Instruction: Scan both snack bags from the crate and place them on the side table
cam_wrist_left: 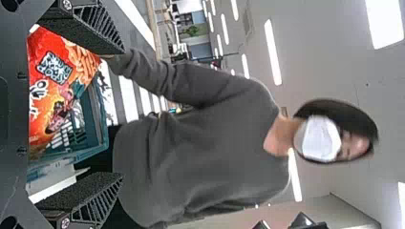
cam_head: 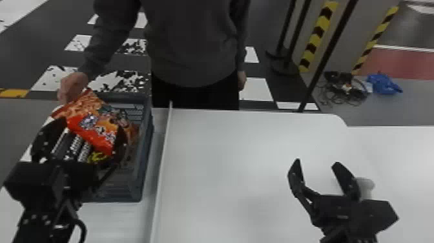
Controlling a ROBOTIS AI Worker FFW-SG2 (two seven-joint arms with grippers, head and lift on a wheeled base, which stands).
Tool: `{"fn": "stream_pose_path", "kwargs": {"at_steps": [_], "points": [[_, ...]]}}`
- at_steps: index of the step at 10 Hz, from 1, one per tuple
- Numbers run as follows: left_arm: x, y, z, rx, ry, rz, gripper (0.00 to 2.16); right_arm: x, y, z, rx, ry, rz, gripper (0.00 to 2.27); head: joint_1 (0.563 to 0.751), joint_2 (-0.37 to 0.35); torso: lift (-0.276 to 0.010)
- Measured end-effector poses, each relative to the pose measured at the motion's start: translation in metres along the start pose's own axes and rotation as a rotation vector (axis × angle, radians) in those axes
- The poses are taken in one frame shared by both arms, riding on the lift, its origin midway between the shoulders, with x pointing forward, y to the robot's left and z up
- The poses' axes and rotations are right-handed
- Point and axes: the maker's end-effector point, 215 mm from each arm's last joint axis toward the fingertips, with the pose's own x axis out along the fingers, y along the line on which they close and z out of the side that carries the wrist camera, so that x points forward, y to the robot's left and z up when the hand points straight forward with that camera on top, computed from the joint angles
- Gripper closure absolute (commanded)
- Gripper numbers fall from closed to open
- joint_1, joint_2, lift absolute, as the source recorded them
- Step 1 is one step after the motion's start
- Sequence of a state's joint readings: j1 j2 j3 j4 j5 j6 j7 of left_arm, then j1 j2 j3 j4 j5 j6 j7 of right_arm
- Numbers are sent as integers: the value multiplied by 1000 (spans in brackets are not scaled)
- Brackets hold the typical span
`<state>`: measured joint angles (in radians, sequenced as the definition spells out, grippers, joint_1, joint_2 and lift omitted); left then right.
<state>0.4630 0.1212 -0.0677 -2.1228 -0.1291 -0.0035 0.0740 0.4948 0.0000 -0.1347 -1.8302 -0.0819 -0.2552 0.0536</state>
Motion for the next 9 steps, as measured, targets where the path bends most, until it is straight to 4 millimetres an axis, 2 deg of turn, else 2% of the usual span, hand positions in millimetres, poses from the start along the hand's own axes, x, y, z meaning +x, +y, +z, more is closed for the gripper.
{"fn": "stream_pose_path", "kwargs": {"at_steps": [2,4,7,9], "points": [[4,27,-12,-24,34,16,80,0,1,1,0,-2,1,66,695,-84,-98],[17,50,-35,-73,99,-2,80,1,1,2,-2,-4,2,66,695,-43,-98],[32,95,-68,-128,187,29,80,1,1,2,-7,-2,3,66,695,23,-98],[42,105,-80,-160,221,20,80,1,1,1,-10,1,4,66,695,38,-98]]}}
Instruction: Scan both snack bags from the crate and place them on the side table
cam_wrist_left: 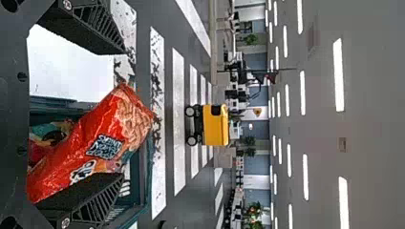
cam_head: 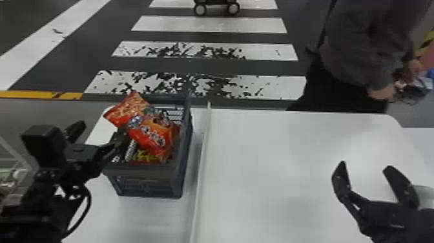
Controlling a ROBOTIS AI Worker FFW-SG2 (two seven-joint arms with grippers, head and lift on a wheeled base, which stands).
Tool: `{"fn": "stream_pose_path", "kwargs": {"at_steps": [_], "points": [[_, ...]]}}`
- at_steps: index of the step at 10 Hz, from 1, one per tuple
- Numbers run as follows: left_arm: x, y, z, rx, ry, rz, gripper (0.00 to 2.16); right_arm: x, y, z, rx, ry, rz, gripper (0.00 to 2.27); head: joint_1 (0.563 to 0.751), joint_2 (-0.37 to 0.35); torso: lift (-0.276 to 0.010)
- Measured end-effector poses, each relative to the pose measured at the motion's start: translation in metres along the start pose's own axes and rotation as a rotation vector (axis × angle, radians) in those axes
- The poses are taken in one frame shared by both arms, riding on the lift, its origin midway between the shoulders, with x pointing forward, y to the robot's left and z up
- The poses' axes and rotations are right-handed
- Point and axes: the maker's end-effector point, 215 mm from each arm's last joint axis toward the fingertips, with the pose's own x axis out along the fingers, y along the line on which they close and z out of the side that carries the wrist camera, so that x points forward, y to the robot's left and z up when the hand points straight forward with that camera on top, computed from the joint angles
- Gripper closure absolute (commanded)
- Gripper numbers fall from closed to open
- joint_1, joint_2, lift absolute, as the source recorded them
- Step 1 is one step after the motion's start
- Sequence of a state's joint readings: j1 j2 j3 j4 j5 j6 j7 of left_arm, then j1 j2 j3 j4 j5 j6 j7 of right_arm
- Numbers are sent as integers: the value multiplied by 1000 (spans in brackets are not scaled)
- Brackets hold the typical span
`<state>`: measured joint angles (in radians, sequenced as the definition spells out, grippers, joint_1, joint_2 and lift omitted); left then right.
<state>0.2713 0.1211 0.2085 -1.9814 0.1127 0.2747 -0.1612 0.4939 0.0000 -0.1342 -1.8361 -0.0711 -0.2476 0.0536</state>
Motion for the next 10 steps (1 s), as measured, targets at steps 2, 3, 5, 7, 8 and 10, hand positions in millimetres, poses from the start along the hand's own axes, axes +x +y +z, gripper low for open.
{"fn": "stream_pose_path", "kwargs": {"at_steps": [2,3,5,7,8,10], "points": [[15,0,-5,-37,34,-54,80,0,1,-1,-8,2,3,66,695,40,-98],[23,2,-12,-70,70,-79,80,0,1,-1,-9,2,2,66,695,40,-98],[36,9,-18,-106,98,-71,80,-2,-2,-2,-12,4,-2,66,695,45,-98],[46,16,-20,-131,99,-68,80,-2,-4,-2,-14,5,-5,66,695,50,-98],[51,18,-18,-139,96,-70,80,-3,-5,-2,-15,5,-7,66,695,52,-98],[70,15,-15,-157,96,-96,167,-4,-8,-3,-18,9,-11,66,695,44,-98]]}}
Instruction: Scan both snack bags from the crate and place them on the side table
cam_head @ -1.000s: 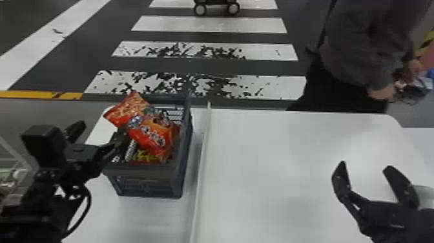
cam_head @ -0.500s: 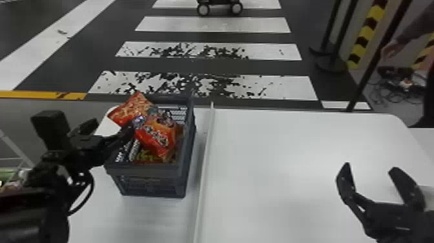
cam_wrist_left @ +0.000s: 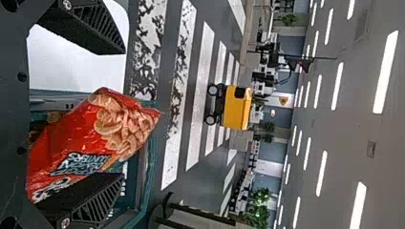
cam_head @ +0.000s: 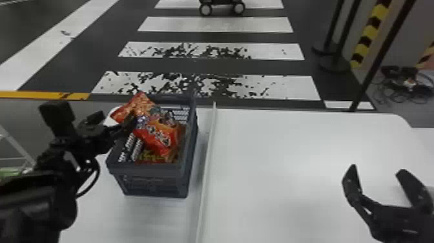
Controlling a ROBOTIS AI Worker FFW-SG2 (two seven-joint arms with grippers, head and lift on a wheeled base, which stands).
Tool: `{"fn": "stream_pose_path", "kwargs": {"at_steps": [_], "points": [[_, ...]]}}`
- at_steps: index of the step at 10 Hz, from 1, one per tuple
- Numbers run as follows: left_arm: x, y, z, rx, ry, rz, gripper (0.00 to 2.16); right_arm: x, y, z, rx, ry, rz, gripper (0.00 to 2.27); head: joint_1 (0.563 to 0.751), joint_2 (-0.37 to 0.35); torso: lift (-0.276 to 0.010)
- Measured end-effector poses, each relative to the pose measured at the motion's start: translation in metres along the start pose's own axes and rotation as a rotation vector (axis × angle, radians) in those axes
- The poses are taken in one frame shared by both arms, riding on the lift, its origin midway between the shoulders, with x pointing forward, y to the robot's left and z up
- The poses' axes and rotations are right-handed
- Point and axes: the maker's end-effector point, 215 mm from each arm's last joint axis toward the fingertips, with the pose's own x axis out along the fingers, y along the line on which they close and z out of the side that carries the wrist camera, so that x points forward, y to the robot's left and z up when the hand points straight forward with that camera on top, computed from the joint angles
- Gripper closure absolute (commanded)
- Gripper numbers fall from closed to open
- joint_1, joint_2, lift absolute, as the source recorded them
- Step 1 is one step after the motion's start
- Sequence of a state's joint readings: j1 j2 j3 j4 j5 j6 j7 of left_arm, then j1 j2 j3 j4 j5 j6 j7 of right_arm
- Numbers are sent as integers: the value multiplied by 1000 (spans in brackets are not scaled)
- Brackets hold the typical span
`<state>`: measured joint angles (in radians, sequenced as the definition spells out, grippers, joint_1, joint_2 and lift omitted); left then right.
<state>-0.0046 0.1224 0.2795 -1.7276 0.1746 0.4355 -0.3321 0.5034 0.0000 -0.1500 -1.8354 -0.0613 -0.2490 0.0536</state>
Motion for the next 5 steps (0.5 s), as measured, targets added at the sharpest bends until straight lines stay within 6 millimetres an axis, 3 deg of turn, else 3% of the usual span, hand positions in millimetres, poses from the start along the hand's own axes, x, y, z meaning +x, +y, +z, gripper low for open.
{"fn": "stream_pose_path", "kwargs": {"at_steps": [2,4,5], "points": [[11,-5,2,-1,3,-15,589,-1,-4,-1,-3,2,-6,66,695,34,-98],[17,-11,0,0,9,-22,1656,-3,-8,-1,-5,2,-13,66,695,21,-98],[17,-12,-2,-2,12,-14,1943,-3,-9,-1,-5,2,-14,66,695,19,-98]]}}
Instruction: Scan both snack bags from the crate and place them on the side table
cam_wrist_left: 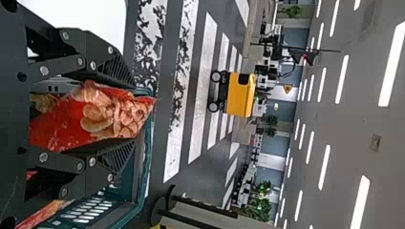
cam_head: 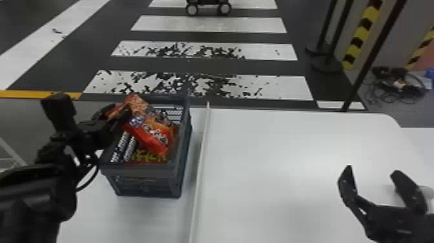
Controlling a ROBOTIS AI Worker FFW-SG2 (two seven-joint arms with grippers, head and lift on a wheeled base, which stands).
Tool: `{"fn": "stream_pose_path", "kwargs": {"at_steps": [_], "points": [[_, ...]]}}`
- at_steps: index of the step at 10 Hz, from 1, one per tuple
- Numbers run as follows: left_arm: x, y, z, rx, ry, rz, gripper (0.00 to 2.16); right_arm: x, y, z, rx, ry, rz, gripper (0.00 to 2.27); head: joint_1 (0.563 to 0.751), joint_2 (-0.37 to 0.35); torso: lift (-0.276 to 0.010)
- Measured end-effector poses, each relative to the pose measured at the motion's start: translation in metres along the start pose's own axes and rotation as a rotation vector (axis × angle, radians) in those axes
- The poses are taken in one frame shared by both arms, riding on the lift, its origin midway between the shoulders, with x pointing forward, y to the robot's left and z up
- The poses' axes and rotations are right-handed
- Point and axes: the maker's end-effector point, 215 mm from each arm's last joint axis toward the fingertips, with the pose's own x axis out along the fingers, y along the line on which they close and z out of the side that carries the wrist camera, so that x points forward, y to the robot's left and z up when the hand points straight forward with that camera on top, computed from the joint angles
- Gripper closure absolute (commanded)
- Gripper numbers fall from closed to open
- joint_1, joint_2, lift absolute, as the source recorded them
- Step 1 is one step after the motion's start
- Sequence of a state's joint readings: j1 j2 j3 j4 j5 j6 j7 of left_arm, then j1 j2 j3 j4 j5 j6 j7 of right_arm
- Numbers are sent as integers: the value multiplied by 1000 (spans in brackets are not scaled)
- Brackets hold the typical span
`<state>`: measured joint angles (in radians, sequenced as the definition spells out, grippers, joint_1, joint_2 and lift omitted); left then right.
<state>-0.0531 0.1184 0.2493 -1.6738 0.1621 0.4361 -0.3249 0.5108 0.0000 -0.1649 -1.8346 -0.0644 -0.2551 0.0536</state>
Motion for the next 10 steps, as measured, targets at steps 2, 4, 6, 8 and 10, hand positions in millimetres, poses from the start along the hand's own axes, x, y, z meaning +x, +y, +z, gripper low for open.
{"fn": "stream_pose_path", "kwargs": {"at_steps": [2,4,6,8,10], "points": [[-1,-2,-5,3,12,8,2142,0,1,-1,2,1,1,66,695,19,-98],[-2,-8,-6,36,15,23,2138,0,1,-1,4,2,1,66,695,11,-98],[-6,-8,11,27,-24,68,2138,0,2,-1,5,2,2,66,695,14,-98],[-18,-14,45,7,-97,74,2138,-1,2,-1,4,1,4,66,695,15,-98],[-35,-24,74,-46,-163,45,2138,-3,5,0,3,-2,8,66,695,12,-98]]}}
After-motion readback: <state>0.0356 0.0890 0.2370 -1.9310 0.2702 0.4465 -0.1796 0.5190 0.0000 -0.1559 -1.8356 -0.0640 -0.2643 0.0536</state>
